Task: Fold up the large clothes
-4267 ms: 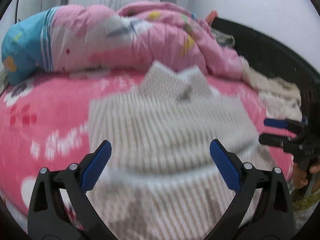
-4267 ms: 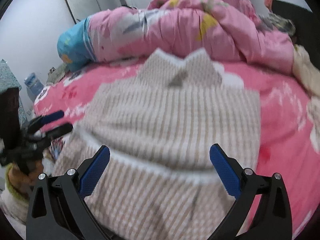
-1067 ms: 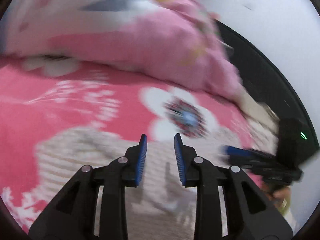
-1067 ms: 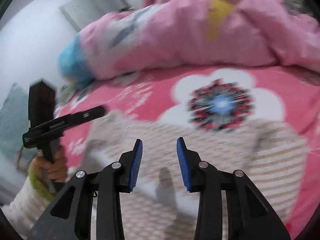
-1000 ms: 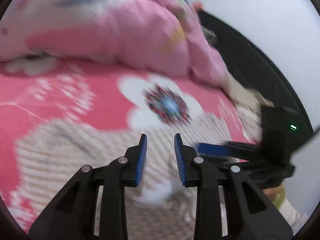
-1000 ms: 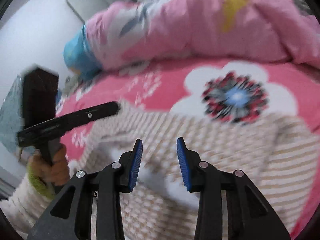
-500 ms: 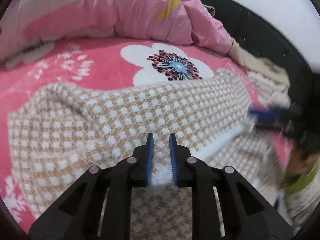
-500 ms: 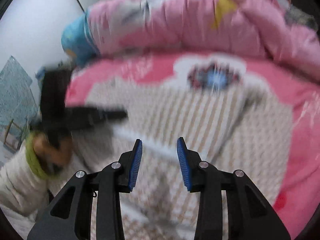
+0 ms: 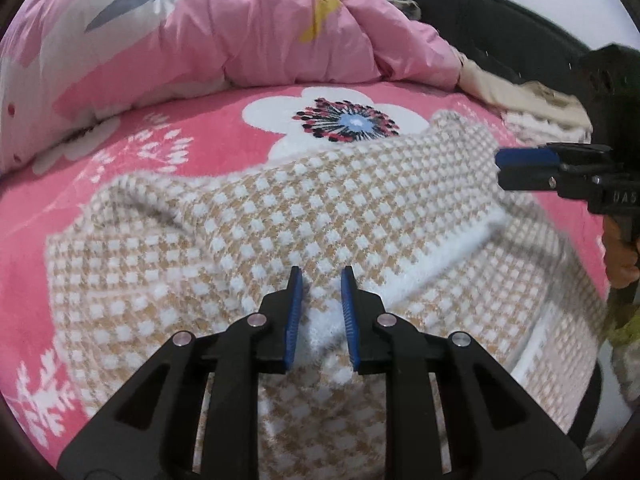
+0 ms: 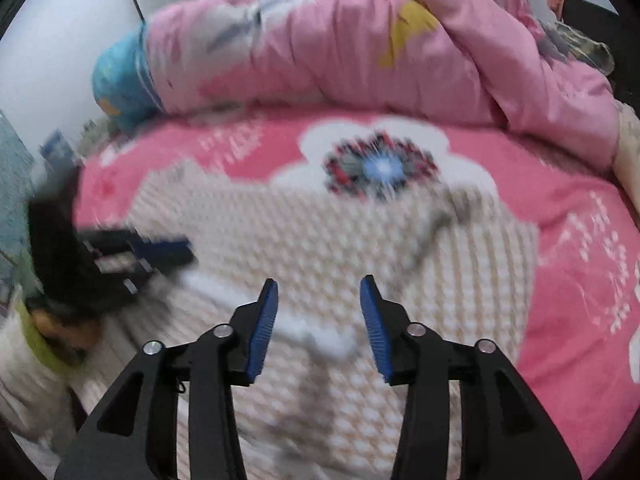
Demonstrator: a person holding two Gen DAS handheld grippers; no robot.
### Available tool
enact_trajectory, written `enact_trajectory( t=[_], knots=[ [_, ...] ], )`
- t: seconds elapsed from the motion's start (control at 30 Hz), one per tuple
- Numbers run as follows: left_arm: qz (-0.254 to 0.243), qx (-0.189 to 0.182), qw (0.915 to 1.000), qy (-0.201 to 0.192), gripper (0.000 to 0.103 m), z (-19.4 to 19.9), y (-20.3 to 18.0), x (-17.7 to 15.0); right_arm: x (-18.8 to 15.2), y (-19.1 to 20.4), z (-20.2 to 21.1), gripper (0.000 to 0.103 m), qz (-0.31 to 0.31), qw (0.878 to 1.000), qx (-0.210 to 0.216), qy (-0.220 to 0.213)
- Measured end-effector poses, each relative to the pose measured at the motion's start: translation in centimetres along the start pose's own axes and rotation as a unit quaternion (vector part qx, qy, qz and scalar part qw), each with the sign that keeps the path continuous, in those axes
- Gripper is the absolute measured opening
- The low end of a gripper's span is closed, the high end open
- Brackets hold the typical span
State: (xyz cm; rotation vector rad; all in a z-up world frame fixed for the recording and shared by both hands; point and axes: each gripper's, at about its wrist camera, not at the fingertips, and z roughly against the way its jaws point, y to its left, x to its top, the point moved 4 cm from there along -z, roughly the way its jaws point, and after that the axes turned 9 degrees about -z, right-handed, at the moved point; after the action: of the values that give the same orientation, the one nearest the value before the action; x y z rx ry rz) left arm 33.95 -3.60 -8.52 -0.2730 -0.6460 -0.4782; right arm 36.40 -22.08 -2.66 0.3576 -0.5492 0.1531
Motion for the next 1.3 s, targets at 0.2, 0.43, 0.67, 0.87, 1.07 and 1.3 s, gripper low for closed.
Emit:
enact_trajectory(
  t=[0.2, 0.43, 0.67, 0.87, 1.07, 1.3],
  knots=[
    [0.042, 0.022, 0.9988, 0.009, 0.019, 0.2, 0.0, 0.0, -2.0, 2.6, -6.2, 0.065, 0.052, 0.995, -0.081, 0.031],
    [0.060, 0.085, 0.9940, -0.034, 0.059, 8.7, -3.3, -1.0, -6.2, 3.3, 5.3, 0.072, -0.013, 0.999, -0.045, -0.001],
    [0.070, 0.119, 0.9903, -0.015, 0.080, 13.1, -7.4, -7.8, -15.2, 4.8, 9.4, 0.081, -0.055, 0.998, -0.029, 0.025],
    [0.076, 0.147, 0.9850, 0.047, 0.084, 10.9, -8.3, -12.0, -19.8, 5.7, 7.8, 0.082, -0.069, 0.995, -0.051, 0.041],
    [0.104, 0.145, 0.9822, 0.057, 0.089, 9.3, -7.8, -13.8, -21.5, 5.1, 5.3, 0.086, -0.071, 0.992, -0.091, 0.055],
    [0.115, 0.138, 0.9825, 0.050, 0.091, 9.2, -7.3, -14.1, -21.6, 5.0, 5.1, 0.089, -0.080, 0.990, -0.098, 0.056]
  ],
)
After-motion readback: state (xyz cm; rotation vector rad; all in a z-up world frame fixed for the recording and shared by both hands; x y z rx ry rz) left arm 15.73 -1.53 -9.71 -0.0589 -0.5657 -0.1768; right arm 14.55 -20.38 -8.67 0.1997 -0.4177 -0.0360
